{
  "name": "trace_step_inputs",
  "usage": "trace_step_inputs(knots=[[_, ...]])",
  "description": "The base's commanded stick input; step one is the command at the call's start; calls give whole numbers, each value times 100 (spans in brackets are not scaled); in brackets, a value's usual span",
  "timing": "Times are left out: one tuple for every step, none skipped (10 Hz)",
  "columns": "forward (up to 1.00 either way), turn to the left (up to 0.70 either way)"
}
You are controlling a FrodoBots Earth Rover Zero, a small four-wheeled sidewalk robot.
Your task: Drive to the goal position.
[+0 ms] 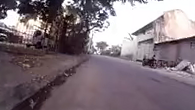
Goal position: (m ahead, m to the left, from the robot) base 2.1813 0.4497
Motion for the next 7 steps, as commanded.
trace_step_inputs(knots=[[100, -4], [100, 0], [100, 0], [100, 0], [100, 0], [100, 0], [100, 0]])
